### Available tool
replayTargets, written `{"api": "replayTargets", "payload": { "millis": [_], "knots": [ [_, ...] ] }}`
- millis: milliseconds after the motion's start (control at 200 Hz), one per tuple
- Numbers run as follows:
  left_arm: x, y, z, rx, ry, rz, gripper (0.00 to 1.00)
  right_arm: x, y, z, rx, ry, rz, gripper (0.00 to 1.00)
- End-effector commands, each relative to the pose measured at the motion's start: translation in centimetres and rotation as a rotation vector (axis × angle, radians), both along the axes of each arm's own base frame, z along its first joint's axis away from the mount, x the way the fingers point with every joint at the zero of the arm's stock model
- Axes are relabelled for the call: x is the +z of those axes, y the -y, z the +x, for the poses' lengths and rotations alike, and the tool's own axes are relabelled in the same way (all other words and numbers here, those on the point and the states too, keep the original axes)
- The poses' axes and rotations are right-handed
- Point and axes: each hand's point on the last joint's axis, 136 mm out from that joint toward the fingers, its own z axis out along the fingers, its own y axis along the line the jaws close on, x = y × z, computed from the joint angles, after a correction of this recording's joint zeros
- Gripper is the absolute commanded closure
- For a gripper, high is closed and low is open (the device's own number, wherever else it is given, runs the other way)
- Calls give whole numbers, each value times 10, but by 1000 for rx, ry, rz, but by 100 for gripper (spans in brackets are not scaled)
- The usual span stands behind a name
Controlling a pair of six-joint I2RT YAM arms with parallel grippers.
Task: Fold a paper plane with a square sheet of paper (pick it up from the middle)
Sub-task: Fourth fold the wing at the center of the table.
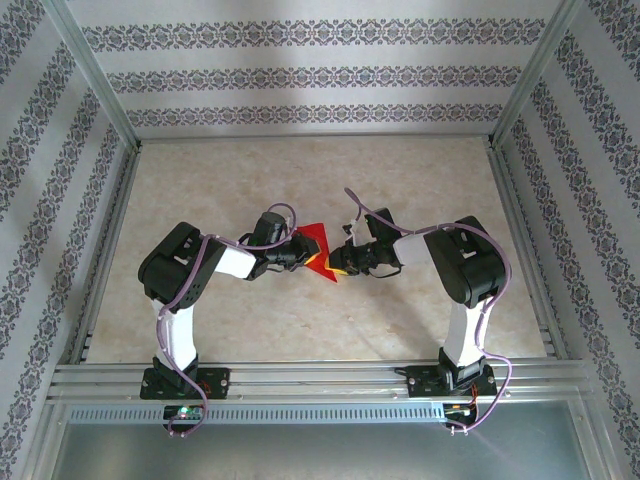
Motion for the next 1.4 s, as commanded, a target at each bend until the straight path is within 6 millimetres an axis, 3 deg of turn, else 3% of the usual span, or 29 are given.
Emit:
{"api": "replayTargets", "payload": {
  "millis": [0,380,610,889,1129,1394],
  "knots": [
    [7,3,9,-11,40,-25,86,-46,13,-10,-30,-67,-144,81],
    [16,10,9,-44,60,-53,85,-55,19,-11,-38,-81,-193,80],
    [21,10,10,-48,72,-57,85,-60,22,-12,-47,-85,-217,87],
    [16,1,8,-15,72,-31,85,-59,26,-10,-58,-71,-180,90],
    [26,0,8,-3,99,-42,85,-54,24,-9,-51,-46,-128,92],
    [11,-20,1,61,73,10,85,-45,21,-6,-17,18,-108,93]
  ]
}}
